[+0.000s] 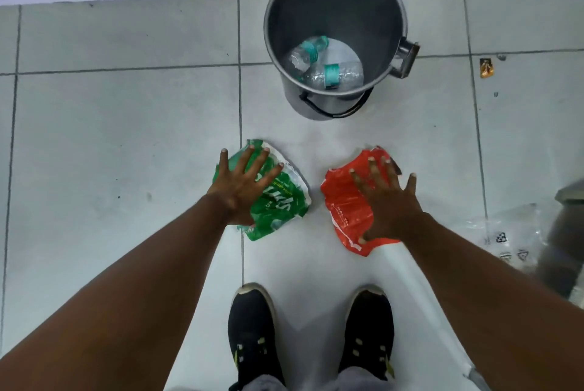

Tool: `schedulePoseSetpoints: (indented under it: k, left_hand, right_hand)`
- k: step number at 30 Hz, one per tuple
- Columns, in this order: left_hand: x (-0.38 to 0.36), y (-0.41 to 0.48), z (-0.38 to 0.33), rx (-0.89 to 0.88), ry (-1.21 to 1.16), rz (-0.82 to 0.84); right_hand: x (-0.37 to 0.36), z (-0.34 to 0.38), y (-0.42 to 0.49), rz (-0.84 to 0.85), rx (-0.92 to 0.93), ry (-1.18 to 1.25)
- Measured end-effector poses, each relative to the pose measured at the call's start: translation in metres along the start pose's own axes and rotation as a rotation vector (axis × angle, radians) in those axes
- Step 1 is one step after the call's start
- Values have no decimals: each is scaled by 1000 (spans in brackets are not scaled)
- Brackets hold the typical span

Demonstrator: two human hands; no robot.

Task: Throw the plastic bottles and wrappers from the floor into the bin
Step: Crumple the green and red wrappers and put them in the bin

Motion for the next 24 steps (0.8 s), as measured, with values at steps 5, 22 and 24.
schedulePoseSetpoints:
  k: [5,22,24]
  left_hand:
    - [-46,17,-4,-72,82,111]
    - [-13,21,-13,98,-392,-67]
    - [26,10,-4,159,-498,-193]
  right_hand:
    - [-34,-2,14,43,-150,60]
    - [-16,16,4,-203,-114,522]
    - [27,7,-5,-304,-184,632]
Point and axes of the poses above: each hand's wrist, its own y-axis towards the middle knuckle, its own x-axis out of the back of the hand, z = x × y, the point moved 8 cm from there along y, towards the middle knuckle, and after that the axes turned 13 degrees about -z, right-handed, at the moved point
